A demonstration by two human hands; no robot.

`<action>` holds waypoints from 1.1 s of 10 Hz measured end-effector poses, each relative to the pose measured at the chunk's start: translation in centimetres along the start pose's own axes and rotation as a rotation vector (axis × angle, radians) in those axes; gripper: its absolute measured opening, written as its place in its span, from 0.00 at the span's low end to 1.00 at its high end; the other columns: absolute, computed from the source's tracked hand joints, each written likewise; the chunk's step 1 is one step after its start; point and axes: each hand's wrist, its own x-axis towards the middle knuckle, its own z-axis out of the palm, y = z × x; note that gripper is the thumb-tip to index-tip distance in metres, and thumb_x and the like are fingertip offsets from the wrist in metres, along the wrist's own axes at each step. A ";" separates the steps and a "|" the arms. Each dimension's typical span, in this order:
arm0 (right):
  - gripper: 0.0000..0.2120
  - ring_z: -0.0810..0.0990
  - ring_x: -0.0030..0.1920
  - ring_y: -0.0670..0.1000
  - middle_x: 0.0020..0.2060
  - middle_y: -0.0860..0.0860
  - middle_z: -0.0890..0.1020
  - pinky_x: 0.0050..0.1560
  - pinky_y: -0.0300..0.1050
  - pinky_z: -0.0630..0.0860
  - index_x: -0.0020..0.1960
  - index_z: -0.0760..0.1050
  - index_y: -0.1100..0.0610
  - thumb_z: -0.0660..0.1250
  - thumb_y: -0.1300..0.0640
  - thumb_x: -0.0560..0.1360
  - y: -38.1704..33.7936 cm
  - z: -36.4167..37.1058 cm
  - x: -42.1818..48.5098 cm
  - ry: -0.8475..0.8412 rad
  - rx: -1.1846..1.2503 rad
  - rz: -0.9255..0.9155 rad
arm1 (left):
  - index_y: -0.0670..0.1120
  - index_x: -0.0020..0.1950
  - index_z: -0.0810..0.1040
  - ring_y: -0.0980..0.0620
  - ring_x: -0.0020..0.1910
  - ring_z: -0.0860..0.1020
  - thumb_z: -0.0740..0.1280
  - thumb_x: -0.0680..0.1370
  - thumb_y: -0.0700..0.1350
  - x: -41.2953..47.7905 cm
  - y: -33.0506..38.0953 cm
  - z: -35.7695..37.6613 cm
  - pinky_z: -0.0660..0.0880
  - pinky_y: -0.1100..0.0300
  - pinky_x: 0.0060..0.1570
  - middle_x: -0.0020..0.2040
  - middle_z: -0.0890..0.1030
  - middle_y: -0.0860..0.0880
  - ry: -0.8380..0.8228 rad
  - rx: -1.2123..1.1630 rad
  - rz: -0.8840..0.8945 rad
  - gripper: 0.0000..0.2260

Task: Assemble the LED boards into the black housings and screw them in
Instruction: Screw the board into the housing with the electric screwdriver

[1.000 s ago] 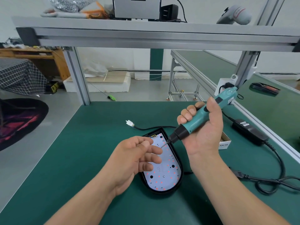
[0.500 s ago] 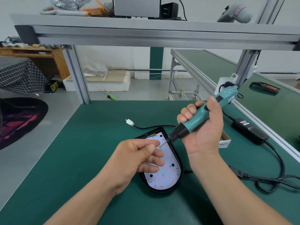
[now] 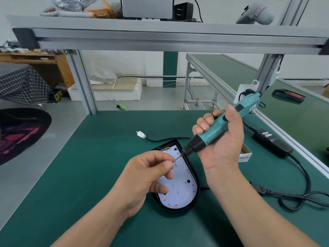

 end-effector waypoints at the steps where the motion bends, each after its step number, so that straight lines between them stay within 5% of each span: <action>1: 0.13 0.70 0.33 0.50 0.35 0.51 0.70 0.34 0.43 0.71 0.43 0.72 0.54 0.69 0.47 0.79 -0.1 0.2 -0.1 -0.005 0.003 -0.006 | 0.43 0.51 0.89 0.47 0.48 0.87 0.79 0.72 0.40 -0.1 0.2 0.0 0.82 0.58 0.35 0.50 0.87 0.40 0.003 -0.153 -0.057 0.08; 3: 0.13 0.70 0.33 0.50 0.35 0.51 0.70 0.34 0.43 0.71 0.43 0.72 0.54 0.67 0.47 0.80 -0.2 0.4 -0.3 -0.032 -0.002 -0.015 | 0.41 0.51 0.89 0.42 0.53 0.88 0.78 0.72 0.37 -0.1 0.3 0.3 0.85 0.56 0.40 0.55 0.87 0.36 0.012 -0.320 -0.127 0.09; 11: 0.13 0.70 0.33 0.50 0.35 0.51 0.70 0.34 0.44 0.71 0.43 0.71 0.54 0.66 0.47 0.80 0.2 0.2 -0.3 -0.035 -0.023 -0.010 | 0.41 0.46 0.90 0.39 0.53 0.88 0.78 0.67 0.37 -0.3 0.6 0.9 0.85 0.57 0.40 0.54 0.87 0.34 0.046 -0.282 -0.148 0.08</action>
